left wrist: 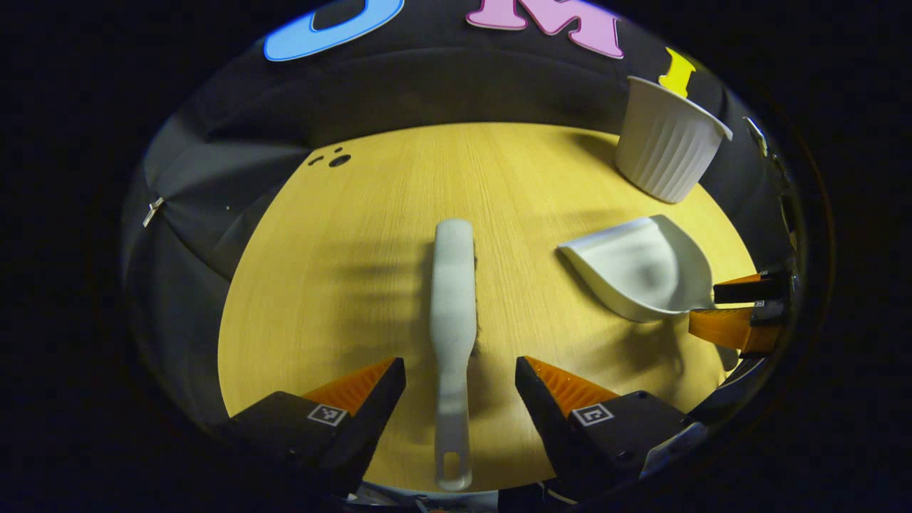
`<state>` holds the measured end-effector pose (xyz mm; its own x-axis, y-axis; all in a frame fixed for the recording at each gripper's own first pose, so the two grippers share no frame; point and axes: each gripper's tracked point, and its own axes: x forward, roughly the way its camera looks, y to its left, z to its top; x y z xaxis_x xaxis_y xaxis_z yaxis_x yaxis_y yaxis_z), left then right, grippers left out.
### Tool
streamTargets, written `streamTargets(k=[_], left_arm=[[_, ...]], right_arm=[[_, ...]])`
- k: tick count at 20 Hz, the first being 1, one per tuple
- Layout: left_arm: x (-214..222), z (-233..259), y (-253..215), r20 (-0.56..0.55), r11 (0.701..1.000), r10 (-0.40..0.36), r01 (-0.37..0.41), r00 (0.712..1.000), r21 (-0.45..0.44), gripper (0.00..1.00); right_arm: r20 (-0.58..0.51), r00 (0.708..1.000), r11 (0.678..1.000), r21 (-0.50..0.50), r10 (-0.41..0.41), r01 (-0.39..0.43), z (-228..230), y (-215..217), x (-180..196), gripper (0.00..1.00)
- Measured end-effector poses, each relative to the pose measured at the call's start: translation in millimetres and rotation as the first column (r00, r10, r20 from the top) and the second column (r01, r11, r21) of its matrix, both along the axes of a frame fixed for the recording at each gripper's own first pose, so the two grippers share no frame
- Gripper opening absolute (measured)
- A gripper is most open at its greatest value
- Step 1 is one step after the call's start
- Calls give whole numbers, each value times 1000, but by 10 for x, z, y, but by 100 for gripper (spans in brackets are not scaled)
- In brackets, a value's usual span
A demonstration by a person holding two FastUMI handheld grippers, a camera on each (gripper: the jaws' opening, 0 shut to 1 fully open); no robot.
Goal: Pick up the small broom and dustpan from the desktop, sweep the trash into the dustpan with the broom, and then empty the trash into the garbage bin.
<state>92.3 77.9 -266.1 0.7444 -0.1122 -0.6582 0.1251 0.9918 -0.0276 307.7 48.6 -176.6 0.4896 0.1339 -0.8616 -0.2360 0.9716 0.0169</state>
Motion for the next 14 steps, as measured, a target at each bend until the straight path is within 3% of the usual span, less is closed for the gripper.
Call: streamTargets(k=[3,6,9,14], left_arm=[[-88,382,-20,111,998,13,-6,994,-58,99],[-230,883,13,248,993,36,-8,968,-114,99],[-420,1384,63,378,993,54,-9,924,-121,99],[-771,1982,-93,560,992,74,-4,825,-125,96]], right_arm=[[134,991,1000,1,-2,2,412,8,134,99],[286,958,999,36,-11,1,897,105,259,100],[438,899,998,60,-13,-15,1388,233,308,99],[613,790,995,84,-5,-58,2022,411,319,99]])
